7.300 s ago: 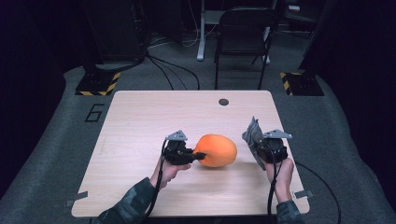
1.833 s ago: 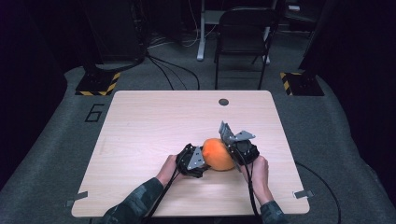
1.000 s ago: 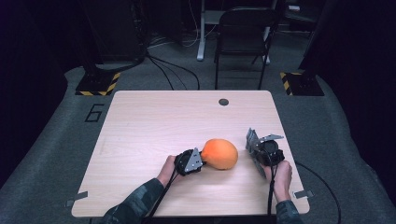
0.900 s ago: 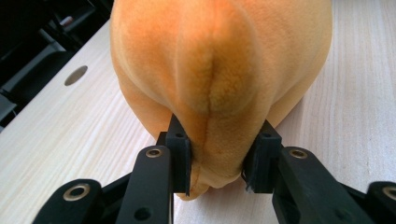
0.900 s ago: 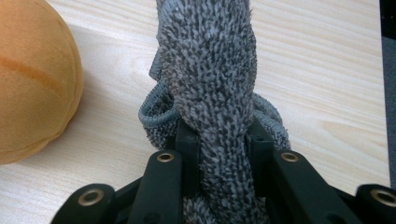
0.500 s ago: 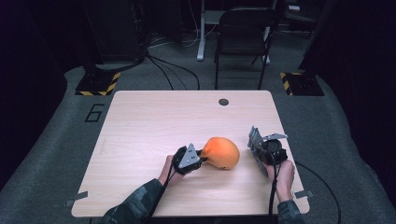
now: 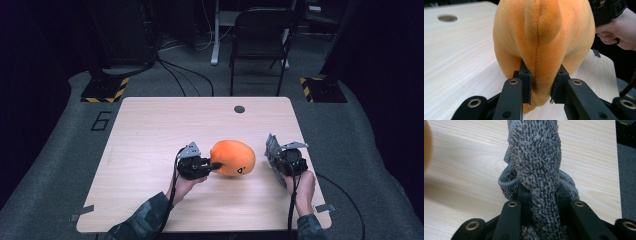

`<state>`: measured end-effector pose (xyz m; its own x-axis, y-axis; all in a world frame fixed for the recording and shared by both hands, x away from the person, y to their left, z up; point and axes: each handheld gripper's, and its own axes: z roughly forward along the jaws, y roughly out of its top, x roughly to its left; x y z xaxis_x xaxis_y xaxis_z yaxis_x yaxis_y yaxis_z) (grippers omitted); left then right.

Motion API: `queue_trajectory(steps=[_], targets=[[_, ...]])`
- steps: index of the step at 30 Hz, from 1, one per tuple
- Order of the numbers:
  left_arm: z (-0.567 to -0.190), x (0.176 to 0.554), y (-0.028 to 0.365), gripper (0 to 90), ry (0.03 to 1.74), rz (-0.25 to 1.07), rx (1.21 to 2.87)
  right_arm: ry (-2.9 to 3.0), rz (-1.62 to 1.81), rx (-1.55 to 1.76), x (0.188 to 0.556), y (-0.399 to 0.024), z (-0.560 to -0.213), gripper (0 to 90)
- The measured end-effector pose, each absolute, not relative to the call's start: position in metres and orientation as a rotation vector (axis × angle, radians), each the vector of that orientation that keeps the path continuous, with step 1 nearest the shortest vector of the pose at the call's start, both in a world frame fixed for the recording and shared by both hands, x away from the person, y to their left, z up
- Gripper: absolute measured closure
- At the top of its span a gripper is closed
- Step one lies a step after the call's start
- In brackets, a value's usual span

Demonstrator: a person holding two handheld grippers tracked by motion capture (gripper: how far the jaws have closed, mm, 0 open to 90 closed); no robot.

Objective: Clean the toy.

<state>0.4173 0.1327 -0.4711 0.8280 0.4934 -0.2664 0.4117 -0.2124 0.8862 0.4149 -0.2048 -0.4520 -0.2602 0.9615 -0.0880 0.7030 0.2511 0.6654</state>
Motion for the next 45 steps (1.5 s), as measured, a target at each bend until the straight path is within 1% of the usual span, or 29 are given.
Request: queue_trajectory(steps=[6,9,13,18,24,28,31,32,35,38,45], targets=[[-0.49,0.427,0.13,74.6,0.783,0.027,1.888,2.047,0.704,1.506,0.414,-0.204,-0.451,73.0],[-0.497,0.431,0.13,74.1,0.801,0.009,1.894,2.05,0.705,1.498,0.414,-0.201,-0.45,72.7],[-0.494,0.428,0.127,73.7,0.778,0.045,1.923,2.043,0.798,1.482,0.409,-0.193,-0.434,72.4],[-0.493,0.425,0.125,72.7,0.768,0.073,1.938,2.095,0.997,1.351,0.396,-0.159,-0.403,72.3],[-0.491,0.422,0.121,72.2,0.757,0.103,1.957,2.176,1.098,1.216,0.39,-0.113,-0.387,72.2],[-0.49,0.42,0.119,71.8,0.733,0.13,1.974,2.207,1.154,1.199,0.393,-0.09,-0.386,72.0],[-0.49,0.42,0.118,71.5,0.723,0.134,1.984,2.253,1.117,1.159,0.398,-0.075,-0.397,71.6],[-0.491,0.42,0.118,71.4,0.731,0.116,1.983,2.252,1.088,1.144,0.398,-0.072,-0.402,71.7],[-0.492,0.421,0.117,71.4,0.718,0.133,1.984,2.229,1.014,1.113,0.398,-0.069,-0.408,71.9],[-0.492,0.42,0.117,71.3,0.717,0.132,1.985,2.218,0.973,1.111,0.397,-0.075,-0.408,71.9],[-0.493,0.418,0.115,71.0,0.721,0.126,1.98,2.175,0.937,1.23,0.399,-0.109,-0.42,71.6]])
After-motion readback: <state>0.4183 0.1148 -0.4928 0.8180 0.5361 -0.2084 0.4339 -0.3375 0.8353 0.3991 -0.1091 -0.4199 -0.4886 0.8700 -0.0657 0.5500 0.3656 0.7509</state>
